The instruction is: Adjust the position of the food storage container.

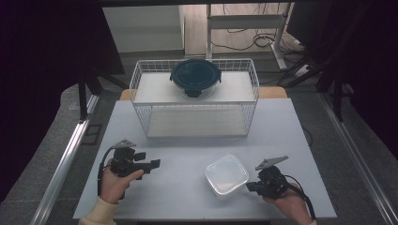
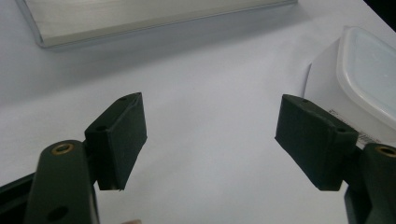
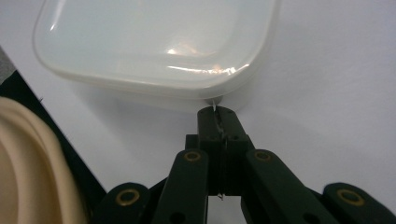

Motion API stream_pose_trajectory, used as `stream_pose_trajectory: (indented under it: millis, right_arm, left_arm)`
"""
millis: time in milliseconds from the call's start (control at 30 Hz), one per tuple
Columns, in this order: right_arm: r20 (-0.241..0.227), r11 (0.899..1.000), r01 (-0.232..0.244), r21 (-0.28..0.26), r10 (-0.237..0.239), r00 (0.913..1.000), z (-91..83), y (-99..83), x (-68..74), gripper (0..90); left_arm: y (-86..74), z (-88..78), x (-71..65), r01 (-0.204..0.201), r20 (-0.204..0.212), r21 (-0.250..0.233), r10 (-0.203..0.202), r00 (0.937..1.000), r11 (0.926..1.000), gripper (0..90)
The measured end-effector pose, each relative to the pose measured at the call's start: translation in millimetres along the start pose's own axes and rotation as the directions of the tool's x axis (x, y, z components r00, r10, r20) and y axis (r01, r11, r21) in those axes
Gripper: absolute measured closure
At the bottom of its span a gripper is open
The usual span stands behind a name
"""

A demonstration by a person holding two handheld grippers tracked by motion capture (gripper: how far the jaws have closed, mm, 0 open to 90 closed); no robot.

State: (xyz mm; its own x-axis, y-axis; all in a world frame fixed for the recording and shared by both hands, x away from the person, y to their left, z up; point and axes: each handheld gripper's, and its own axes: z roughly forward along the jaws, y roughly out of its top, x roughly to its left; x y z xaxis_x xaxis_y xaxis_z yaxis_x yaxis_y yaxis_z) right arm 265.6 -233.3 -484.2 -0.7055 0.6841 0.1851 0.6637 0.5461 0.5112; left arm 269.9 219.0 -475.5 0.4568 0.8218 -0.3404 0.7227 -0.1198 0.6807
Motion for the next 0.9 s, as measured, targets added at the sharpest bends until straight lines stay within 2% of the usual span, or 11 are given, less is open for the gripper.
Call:
stream_pose_trajectory:
  millis: [433, 900]
  right_arm:
    - [0.026, 1.000, -0.022, -0.018, 0.023, 0.9994, 7.2, 21.1, -12.0, 89.7]
    - [0.024, 1.000, -0.020, -0.022, 0.021, 0.9995, 17.4, 45.1, -13.9, 89.7]
  left_arm:
    - [0.0, -1.3, 2.2, 0.004, -0.004, -0.002, -0.004, 1.0000, 1.0000, 24.3]
    - [-0.1, -1.6, 2.3, 0.007, -0.005, -0.001, -0.007, 1.0000, 1.0000, 24.4]
